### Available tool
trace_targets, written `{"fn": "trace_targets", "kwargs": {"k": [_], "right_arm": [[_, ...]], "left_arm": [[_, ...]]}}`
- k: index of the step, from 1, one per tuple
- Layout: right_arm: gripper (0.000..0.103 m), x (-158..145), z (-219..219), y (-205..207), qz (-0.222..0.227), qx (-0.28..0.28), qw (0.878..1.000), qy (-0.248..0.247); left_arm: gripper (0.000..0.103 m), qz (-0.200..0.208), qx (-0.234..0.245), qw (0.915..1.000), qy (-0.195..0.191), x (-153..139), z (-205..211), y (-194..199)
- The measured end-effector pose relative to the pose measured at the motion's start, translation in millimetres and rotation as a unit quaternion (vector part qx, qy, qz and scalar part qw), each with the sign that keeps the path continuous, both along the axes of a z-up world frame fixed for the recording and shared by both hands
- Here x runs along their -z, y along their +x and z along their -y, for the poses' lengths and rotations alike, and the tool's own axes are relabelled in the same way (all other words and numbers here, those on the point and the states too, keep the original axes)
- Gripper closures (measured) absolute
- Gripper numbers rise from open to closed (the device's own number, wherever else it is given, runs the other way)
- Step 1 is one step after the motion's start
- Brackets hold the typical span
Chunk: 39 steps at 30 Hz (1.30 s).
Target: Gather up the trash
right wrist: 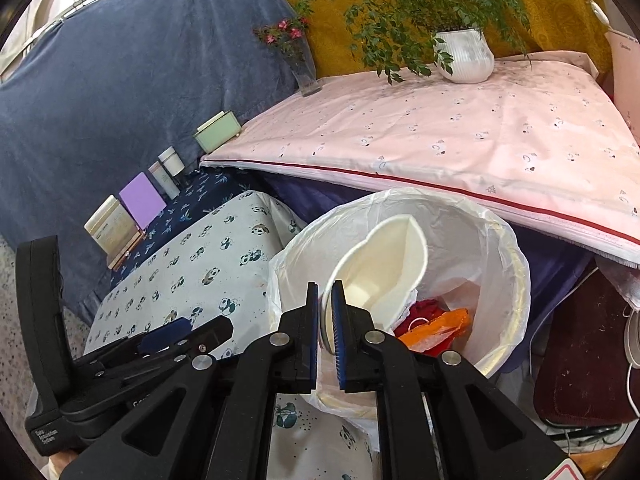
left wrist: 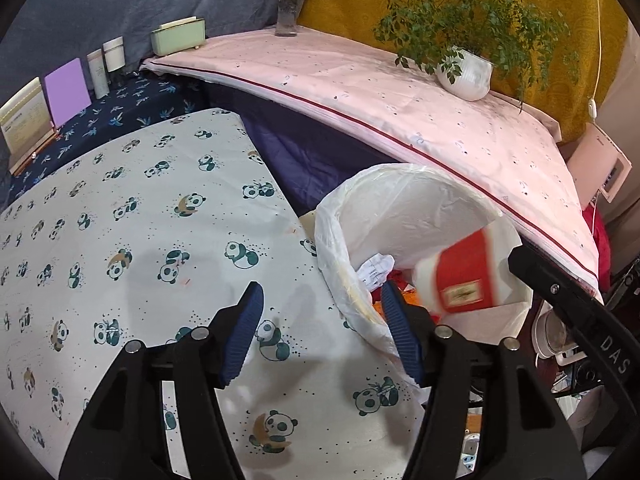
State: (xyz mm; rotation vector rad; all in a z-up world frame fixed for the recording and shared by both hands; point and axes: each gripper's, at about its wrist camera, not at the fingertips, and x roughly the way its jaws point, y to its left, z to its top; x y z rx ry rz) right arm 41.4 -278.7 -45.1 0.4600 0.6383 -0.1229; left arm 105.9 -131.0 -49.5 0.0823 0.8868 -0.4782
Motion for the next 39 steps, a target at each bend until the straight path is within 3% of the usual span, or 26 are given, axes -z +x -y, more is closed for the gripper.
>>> {"fn": "trace_targets", "kwargs": {"k": [6, 13, 23, 26, 31, 39], "right_arm": [[0.092, -5, -5, -3, 0.001, -0.003, 1.0, -0.008], [0.068, -10, -9, -10, 0.001, 0.002, 1.0, -0.023], [0.052, -12, -17, -22, -0.008, 0.01, 0.999, -0.052], [0.044, -13, -22, -26, -0.005, 0.011, 0.998, -0.064], [0.023, -15, -31, -31, -0.002, 0.006, 0.997, -0.081], [0.016, -9, -44, -35, -0.02, 0.007, 0.995, -0.102]], "left_arm": [[0.042, 0.005, -0.004, 1.0, 0.004, -2, -4, -4], [0.035, 0.016, -0.009, 0.9998, 0.011, -3, -10, -11], [0.033, 0.026, -0.018, 0.9994, 0.017, -7, -23, -22], [0.026, 0.032, -0.022, 0.9991, 0.018, -8, -29, -27], [0.025, 0.041, -0.023, 0.9986, 0.023, -9, -35, -34], [0.016, 0.055, -0.036, 0.9974, 0.029, -8, -50, -45]]}}
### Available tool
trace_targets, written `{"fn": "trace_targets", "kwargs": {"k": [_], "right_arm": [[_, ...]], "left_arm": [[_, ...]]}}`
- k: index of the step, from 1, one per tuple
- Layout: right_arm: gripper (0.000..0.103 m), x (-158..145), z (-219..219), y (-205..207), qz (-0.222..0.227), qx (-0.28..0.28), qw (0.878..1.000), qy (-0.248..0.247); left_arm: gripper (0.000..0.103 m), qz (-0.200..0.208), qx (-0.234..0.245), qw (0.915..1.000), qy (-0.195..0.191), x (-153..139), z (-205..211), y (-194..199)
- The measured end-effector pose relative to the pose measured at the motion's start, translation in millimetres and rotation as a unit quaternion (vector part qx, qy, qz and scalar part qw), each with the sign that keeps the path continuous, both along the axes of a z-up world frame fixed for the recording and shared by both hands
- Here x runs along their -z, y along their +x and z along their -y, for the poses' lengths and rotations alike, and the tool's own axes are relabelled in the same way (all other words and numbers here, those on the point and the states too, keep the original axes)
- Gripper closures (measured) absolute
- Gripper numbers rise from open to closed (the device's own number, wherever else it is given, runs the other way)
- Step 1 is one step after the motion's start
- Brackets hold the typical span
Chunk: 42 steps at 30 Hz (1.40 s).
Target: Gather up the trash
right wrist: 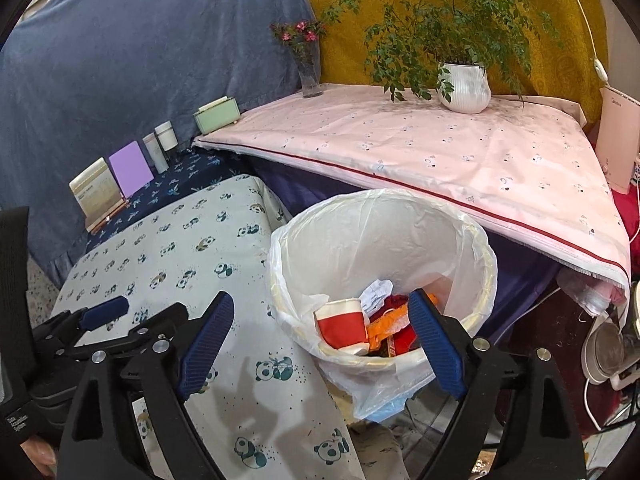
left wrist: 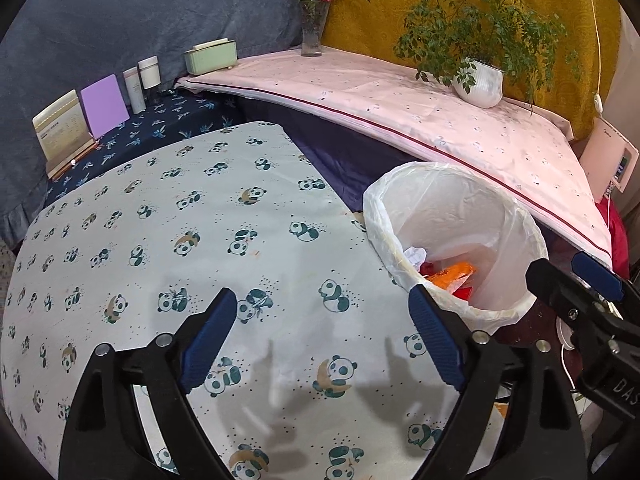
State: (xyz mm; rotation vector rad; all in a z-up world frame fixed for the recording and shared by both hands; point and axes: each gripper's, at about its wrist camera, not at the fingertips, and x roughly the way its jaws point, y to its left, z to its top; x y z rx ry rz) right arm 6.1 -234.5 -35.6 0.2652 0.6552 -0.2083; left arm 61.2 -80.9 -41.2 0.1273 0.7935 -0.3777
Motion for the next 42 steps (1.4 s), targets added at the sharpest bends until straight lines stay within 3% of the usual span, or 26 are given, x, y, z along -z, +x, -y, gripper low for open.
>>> {"fn": "trace_targets", "kwargs": {"k": [1, 9, 29, 42], "right_arm": [[0.011, 1, -1, -1, -0.003, 0.001, 1.0, -0.002], [0.012, 4, -6, -3, -0.022, 0.026, 0.999, -0.04], [0.012, 16, 7, -7, -0.057, 0.059, 0.996, -0.026], [0.011, 14, -2, -10, -0.051, 0.048, 0.994, -0.079]], "left_arm": [[0.015, 0.004, -0.005, 1.0, 0.001, 0, -2, -1], [0.012, 0.004, -0.022, 0.9997, 0.007, 3, -13, -5], [0.01, -0.001, -0.036, 0.999, 0.027, 10, -8, -10], [0.01, -0.002, -0.039, 0.9985, 0.039, 13, -2, -12]]}}
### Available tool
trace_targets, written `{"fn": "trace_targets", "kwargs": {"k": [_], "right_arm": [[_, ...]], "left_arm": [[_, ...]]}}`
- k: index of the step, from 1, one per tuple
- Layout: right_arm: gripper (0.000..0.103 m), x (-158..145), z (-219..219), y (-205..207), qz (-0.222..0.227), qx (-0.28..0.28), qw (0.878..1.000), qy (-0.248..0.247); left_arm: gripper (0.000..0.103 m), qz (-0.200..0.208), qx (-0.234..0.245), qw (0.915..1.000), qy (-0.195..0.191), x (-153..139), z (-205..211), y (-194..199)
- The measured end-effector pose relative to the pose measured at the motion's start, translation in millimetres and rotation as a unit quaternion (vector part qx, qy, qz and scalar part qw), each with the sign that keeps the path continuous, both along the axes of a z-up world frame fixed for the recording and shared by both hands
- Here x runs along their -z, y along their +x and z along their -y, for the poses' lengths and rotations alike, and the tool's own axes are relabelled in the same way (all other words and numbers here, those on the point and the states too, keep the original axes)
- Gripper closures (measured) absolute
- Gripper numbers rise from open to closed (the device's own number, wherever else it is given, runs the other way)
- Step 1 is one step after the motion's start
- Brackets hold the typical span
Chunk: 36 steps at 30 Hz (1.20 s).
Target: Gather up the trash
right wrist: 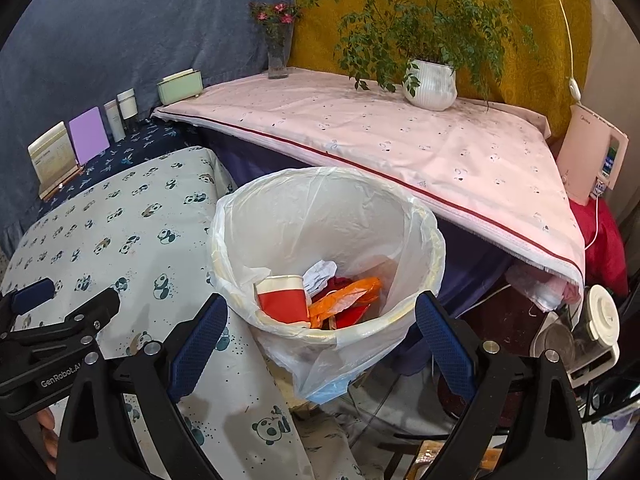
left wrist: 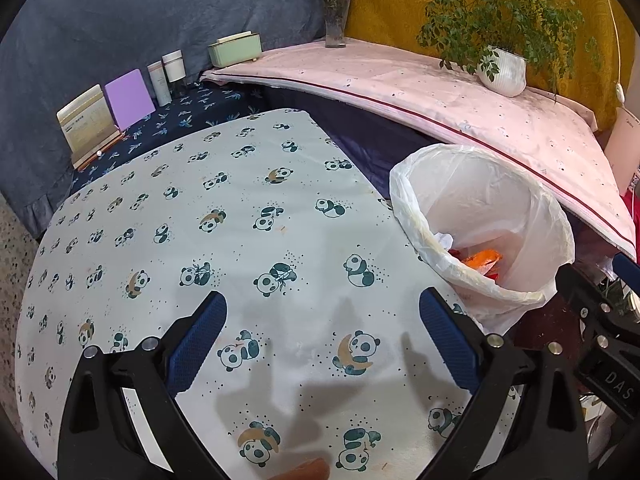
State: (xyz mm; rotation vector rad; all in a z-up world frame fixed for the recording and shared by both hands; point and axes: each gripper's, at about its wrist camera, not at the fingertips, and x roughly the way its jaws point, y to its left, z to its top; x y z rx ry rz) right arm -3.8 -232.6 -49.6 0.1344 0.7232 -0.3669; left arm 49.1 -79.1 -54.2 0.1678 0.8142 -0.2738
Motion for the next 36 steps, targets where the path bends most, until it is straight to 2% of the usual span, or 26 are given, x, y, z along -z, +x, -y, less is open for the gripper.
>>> {"fn": "trace_targets", "kwargs": {"k": [36], "right_arm": [[0.011, -1.0, -4.9, -6.5, -0.004, 0.001, 1.0, -0.007]], "left_arm": [[0.008, -0.005, -0.006, 1.0, 0.005, 1.2, 5.6, -6.7]]}}
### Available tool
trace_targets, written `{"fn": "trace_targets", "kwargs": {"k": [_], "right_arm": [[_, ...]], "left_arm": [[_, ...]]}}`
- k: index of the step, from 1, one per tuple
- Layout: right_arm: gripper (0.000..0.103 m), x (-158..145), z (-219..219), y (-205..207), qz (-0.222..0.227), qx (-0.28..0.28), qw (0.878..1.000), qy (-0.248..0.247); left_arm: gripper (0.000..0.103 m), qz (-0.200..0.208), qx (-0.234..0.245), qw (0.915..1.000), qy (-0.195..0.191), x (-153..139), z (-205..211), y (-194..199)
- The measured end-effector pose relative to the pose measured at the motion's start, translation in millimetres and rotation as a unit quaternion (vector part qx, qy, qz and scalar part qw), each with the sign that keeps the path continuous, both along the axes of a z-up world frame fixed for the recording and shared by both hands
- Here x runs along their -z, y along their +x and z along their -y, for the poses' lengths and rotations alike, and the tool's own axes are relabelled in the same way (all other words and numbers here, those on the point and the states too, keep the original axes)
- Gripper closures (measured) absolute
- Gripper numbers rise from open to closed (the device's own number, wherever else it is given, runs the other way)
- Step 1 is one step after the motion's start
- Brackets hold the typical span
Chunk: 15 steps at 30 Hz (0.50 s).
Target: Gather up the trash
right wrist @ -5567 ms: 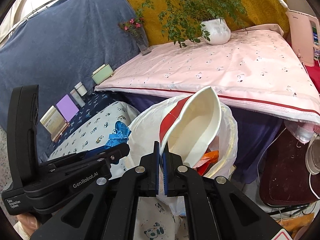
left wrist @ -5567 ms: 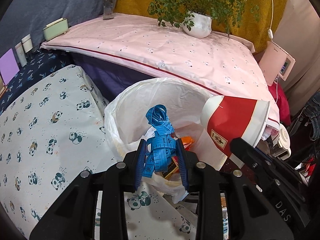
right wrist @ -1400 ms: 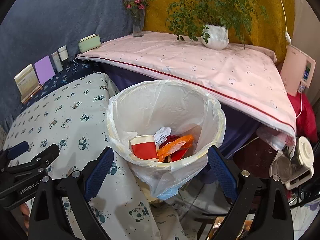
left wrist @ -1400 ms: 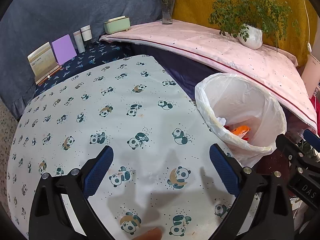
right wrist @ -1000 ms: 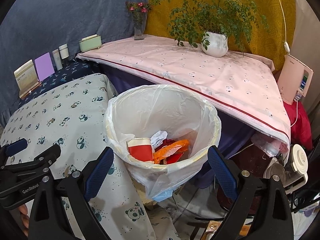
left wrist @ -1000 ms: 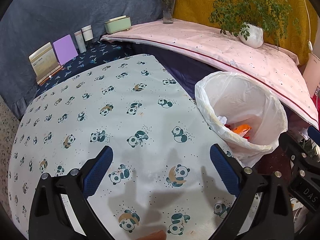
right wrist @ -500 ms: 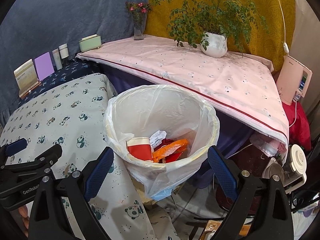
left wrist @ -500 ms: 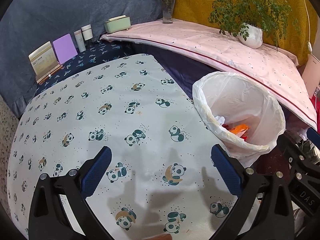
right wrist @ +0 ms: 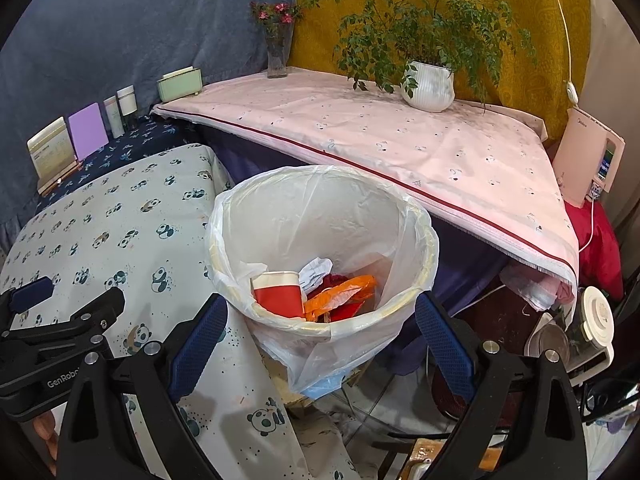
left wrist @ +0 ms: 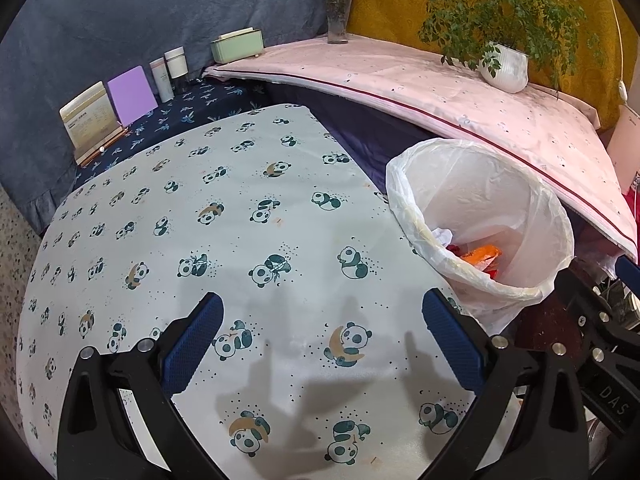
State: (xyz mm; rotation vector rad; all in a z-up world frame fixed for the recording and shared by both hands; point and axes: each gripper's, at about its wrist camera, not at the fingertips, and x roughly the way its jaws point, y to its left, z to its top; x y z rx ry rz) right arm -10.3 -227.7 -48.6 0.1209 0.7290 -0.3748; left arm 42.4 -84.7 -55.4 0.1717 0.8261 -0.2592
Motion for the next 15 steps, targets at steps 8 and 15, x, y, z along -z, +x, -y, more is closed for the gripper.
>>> {"fn": "trace_targets", "kwargs": {"k": [8, 15], "right_arm": [[0.011, 1.1, -1.4, -1.0, -0.001, 0.001, 1.0, 0.002], [0.011, 2.6, -3.3, -2.1, 0.0, 0.001, 1.0, 0.003]], "left_arm": [[0.008, -0.003, 0.006, 1.0, 0.002, 2.2, 1.4, -1.7], [0.008, -0.002, 0.008, 1.0, 0.003, 2.3, 2.0, -4.1]]}}
